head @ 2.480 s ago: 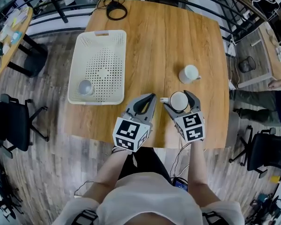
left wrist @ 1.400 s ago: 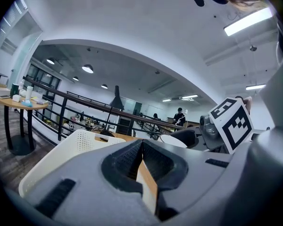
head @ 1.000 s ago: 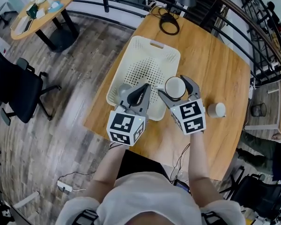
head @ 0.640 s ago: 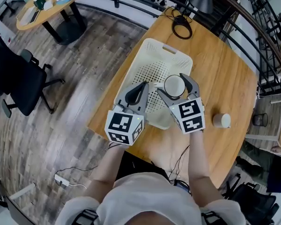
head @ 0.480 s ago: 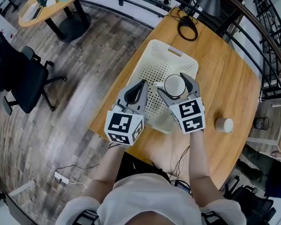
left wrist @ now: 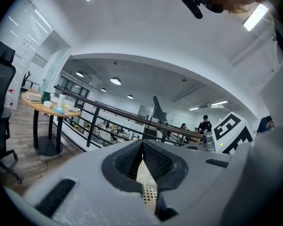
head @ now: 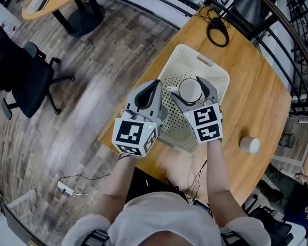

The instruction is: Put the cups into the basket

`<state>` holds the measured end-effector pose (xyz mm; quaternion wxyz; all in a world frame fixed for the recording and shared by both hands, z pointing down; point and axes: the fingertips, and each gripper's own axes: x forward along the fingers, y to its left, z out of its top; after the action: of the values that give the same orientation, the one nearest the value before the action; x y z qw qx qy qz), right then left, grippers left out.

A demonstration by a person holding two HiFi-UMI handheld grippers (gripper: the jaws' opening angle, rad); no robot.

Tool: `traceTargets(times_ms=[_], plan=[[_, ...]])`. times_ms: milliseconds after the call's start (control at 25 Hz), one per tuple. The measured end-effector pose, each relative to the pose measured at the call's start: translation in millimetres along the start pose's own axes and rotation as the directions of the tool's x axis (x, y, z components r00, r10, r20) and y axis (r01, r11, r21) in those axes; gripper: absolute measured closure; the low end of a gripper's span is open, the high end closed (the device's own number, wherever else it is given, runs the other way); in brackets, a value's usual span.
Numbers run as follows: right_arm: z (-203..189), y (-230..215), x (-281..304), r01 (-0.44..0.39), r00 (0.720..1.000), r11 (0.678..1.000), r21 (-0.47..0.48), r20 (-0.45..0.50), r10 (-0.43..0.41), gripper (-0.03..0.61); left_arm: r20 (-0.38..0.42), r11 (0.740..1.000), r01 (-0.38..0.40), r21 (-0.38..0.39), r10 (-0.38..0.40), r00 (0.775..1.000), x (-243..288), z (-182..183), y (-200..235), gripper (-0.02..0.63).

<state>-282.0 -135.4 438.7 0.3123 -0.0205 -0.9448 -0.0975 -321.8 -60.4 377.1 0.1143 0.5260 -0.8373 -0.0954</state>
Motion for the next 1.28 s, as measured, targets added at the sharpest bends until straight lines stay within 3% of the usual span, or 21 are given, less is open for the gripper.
traceTargets(times_ms=[480,1280], plan=[[-27,-1,35,-0.031,0.998,0.999,0.014,-0.052,0.031,0.161,0.039,0.999,-0.002,-0.043,0.004,0.999,4,-7,8,0.604],[-57,36,86,-0.209,0.972,0.976,-0.062,-0.125,0.2,0.161,0.076,0.999,0.016,-0.04,-0.013,0.997,1,0,8,0.604]])
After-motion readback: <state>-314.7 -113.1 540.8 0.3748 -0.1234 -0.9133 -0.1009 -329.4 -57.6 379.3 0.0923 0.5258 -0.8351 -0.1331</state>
